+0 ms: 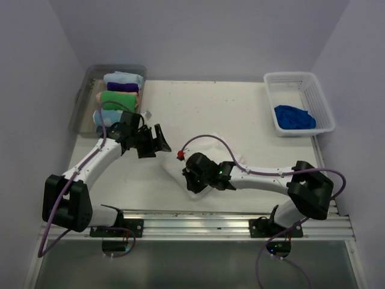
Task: Roll the towels
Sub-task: Roll the towel
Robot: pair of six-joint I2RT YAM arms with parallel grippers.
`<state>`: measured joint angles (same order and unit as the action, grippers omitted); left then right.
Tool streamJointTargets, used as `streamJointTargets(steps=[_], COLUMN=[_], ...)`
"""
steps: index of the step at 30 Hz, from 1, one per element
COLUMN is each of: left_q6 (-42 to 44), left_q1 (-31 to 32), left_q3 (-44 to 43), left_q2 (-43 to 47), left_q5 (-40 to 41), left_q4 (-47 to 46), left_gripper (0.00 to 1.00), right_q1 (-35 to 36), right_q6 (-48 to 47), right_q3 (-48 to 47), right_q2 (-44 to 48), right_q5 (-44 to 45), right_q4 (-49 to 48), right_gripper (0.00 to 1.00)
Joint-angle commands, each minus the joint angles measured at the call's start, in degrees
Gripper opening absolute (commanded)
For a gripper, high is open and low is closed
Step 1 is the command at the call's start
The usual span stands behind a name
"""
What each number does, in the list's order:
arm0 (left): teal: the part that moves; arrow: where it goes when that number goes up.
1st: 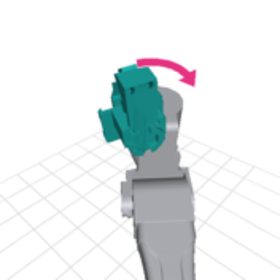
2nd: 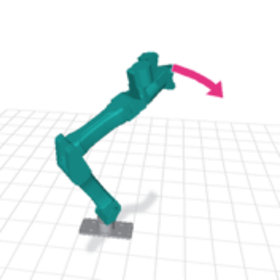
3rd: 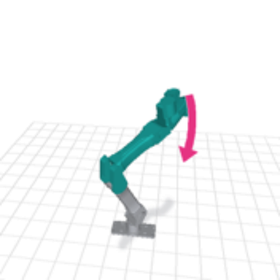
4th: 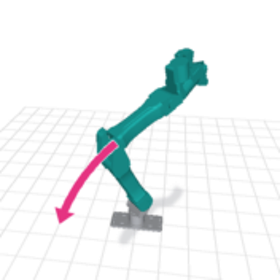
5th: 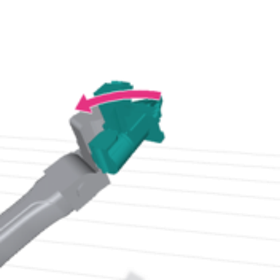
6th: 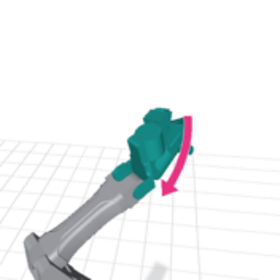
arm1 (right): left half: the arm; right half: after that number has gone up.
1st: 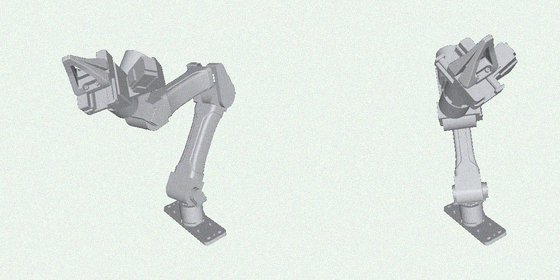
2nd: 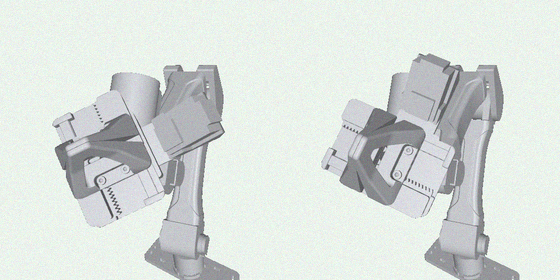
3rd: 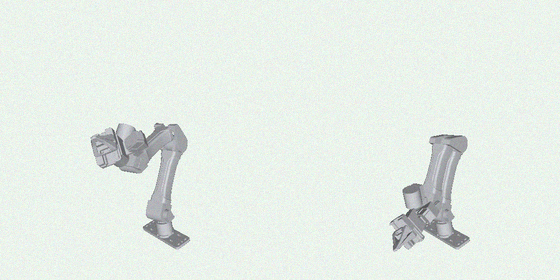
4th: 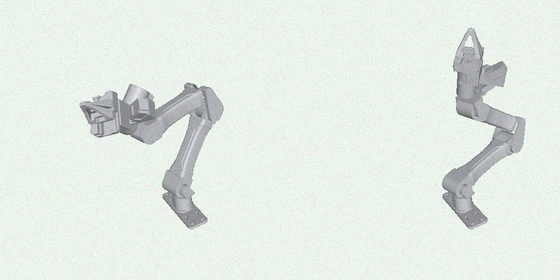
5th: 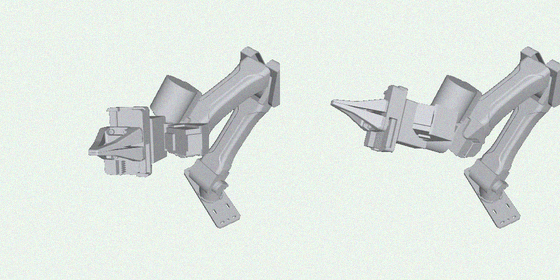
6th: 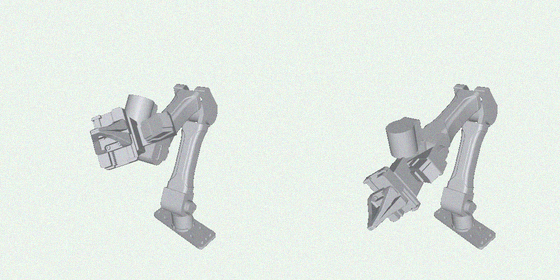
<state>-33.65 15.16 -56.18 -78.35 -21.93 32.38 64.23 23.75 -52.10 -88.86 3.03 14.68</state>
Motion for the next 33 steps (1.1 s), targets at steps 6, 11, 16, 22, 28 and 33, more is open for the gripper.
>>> streamJointTargets(steps=[6, 11, 16, 22, 28, 33], left_q6=[-3.88, -5.63, -7.31, -9.33, -9.59, -11.00], left_q1=[0.40, 1.36, 2.95, 6.20, 6.81, 7.17], left_q3=[10.82, 12.06, 12.68, 12.50, 11.36, 8.99], left_q2=[3.47, 0.40, -2.51, -5.93, -7.87, -8.49], left_q5=[-7.59, -7.95, -7.86, -6.11, -4.79, -3.91], left_q4=[-6.09, -9.96, -13.83, -16.74, -15.69, -10.34], left_gripper=[0.92, 0.93, 0.90, 0.79, 0.32, 0.00], right_q1=[-4.99, -4.99, -4.99, -4.99, -4.99, -2.36], right_q6=[5.34, 5.26, 4.99, 4.82, 3.68, 1.31], right_q3=[4.19, 4.63, 4.72, 4.99, 4.20, -1.94], right_q2=[4.75, 4.83, 4.75, 4.48, 4.75, 3.43], right_q5=[-10.32, -10.59, -10.06, -9.79, -7.96, -1.20], right_q4=[-8.00, -7.91, -7.56, -7.21, -4.93, 2.00], right_gripper=[0.00, 0.00, 0.00, 0.00, 0.00, 0.35])
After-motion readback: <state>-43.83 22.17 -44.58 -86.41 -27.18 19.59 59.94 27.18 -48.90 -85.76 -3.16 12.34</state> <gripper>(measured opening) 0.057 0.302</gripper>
